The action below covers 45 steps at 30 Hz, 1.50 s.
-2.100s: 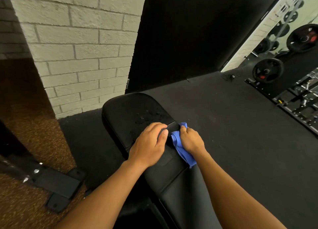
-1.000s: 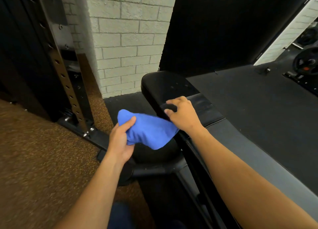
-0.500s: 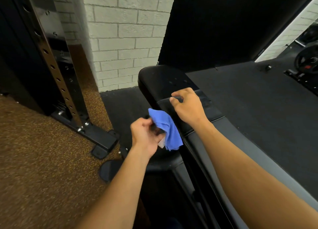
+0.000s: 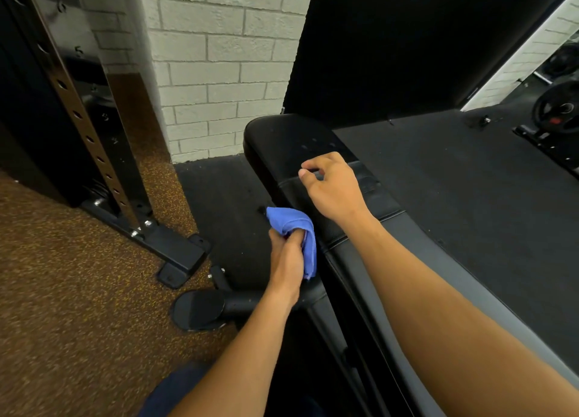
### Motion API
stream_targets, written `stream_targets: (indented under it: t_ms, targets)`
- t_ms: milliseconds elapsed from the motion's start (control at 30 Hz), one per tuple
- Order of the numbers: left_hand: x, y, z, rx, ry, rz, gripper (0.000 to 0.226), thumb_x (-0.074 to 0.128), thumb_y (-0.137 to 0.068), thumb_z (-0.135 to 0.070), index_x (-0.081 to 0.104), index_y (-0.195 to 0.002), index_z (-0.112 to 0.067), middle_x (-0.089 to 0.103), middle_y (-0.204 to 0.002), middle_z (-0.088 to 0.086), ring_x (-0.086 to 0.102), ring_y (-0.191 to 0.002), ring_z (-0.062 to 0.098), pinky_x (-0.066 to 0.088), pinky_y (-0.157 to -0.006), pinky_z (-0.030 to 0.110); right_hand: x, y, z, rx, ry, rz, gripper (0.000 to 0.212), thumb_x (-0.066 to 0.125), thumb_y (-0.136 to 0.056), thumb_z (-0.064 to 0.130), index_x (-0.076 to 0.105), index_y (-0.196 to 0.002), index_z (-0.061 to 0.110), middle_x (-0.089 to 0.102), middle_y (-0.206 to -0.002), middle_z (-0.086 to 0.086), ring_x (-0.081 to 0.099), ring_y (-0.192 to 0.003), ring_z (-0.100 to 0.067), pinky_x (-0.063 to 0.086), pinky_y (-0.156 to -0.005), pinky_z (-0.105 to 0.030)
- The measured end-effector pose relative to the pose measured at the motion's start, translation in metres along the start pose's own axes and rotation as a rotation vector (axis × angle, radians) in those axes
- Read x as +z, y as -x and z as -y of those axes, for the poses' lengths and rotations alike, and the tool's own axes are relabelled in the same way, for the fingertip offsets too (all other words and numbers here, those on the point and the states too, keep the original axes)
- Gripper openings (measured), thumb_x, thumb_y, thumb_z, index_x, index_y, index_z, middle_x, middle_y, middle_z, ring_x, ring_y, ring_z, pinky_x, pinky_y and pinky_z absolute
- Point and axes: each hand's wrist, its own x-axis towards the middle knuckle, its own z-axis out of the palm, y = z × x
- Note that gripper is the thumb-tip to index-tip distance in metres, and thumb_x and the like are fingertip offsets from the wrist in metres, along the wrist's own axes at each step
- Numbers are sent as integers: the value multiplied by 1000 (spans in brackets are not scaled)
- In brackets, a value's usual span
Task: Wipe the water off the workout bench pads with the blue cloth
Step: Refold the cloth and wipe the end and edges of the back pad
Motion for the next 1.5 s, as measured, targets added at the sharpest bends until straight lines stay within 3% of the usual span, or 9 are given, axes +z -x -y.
stream_targets:
  t_ms: [100, 200, 300, 400, 600, 800, 1000, 1167, 1500]
  targets:
    - [7, -6, 5, -72, 254, 37, 80, 58, -82, -64, 52, -144, -14, 65, -126, 3, 59, -120, 17, 43, -105, 34, -3, 2, -6, 19, -6, 4, 26, 59, -99, 33, 69, -119, 20, 52, -127, 6, 54, -113, -12, 45, -92, -26]
    - [17, -15, 6, -51, 180, 74, 94, 65, -71, -84, 53, -144, -25, 64, -138, 0, 58, -129, 15, 42, -114, 41, -1, 2, -10, 35, -14, 12, 26, 59, -99, 33, 69, -119, 20, 52, -126, 6, 54, -116, -13, 43, -90, -24]
    - [34, -18, -2, 54, 47, 44, 60, 55, -88, -73, 67, -119, -23, 74, -112, 1, 71, -101, 13, 57, -92, 29, 3, -2, -10, 39, -32, 2, 23, 56, -101, 31, 69, -116, 19, 52, -126, 5, 55, -114, -13, 45, -88, -24]
    - [40, -28, -1, 85, -39, -50, 57, 49, -91, -72, 67, -118, -25, 74, -105, -1, 71, -95, 14, 56, -87, 35, 5, -7, -11, 51, -57, -13, 22, 55, -101, 30, 70, -114, 19, 53, -124, 5, 55, -112, -13, 45, -87, -23]
    - [41, -49, -18, -47, -33, -188, 62, 32, -100, -68, 60, -128, -19, 70, -113, 3, 66, -103, 19, 52, -98, 36, 1, -13, -15, 87, -89, -52, 24, 54, -102, 31, 70, -115, 18, 54, -122, 5, 53, -99, -5, 34, -73, -6]
    - [33, -84, -42, -245, 171, -212, 94, 28, -79, -89, 60, -126, -15, 71, -113, 9, 66, -106, 28, 49, -105, 45, -8, -8, -19, 117, -102, -74, 21, 52, -102, 33, 69, -110, 22, 52, -120, 7, 55, -109, -14, 42, -89, -24]
    - [32, -64, -43, -209, 100, -176, 76, 26, -93, -79, 56, -129, -19, 67, -113, 10, 64, -108, 28, 48, -107, 46, -20, 2, -22, 131, -96, -71, 21, 52, -103, 32, 68, -112, 22, 52, -123, 6, 54, -114, -16, 44, -97, -30]
    - [33, -22, -9, -215, 25, -133, 57, 29, -101, -67, 61, -87, -21, 67, -92, 6, 63, -85, 17, 49, -88, 34, -12, -3, -13, 112, -110, -38, 24, 50, -103, 34, 68, -112, 20, 53, -123, 3, 54, -109, -14, 40, -85, -22]
    - [35, -45, -1, -210, 217, -75, 84, 38, -79, -87, 72, -114, -19, 79, -103, 10, 74, -102, 28, 54, -101, 48, 25, -11, -12, 9, -6, 63, 44, 47, -103, 43, 58, -138, 17, 47, -144, 3, 43, -134, -15, 39, -106, -31]
